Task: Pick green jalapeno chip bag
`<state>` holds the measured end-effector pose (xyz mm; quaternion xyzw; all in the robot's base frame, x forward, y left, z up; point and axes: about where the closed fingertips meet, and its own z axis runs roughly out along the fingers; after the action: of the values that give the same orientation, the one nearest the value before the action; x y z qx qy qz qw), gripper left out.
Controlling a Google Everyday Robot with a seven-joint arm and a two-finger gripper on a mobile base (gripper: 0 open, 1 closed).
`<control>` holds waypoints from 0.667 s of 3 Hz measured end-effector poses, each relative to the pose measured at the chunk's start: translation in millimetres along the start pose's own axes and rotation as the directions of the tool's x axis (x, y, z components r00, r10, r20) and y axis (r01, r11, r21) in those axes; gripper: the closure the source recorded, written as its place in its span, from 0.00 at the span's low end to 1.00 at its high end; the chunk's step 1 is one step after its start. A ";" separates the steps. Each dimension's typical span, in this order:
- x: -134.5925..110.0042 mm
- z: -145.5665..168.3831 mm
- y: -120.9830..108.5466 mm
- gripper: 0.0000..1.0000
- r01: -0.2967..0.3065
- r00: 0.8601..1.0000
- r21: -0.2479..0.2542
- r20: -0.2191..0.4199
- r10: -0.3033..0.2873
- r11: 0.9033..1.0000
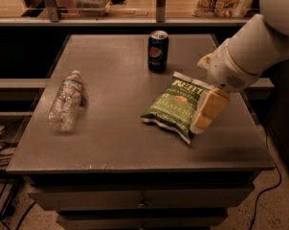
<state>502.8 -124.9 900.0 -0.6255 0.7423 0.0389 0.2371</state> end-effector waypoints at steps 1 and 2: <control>-6.8 34.0 -12.3 0.00 -0.013 1.000 -0.009 -0.010 0.013 1.000; -8.5 60.1 -9.8 0.17 -0.008 1.000 -0.052 -0.029 0.006 0.999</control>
Offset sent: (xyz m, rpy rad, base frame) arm 0.0360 0.0400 -0.0772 -0.0385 0.1120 0.0312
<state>531.2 -97.9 852.6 -0.6293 0.7466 0.0498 0.2099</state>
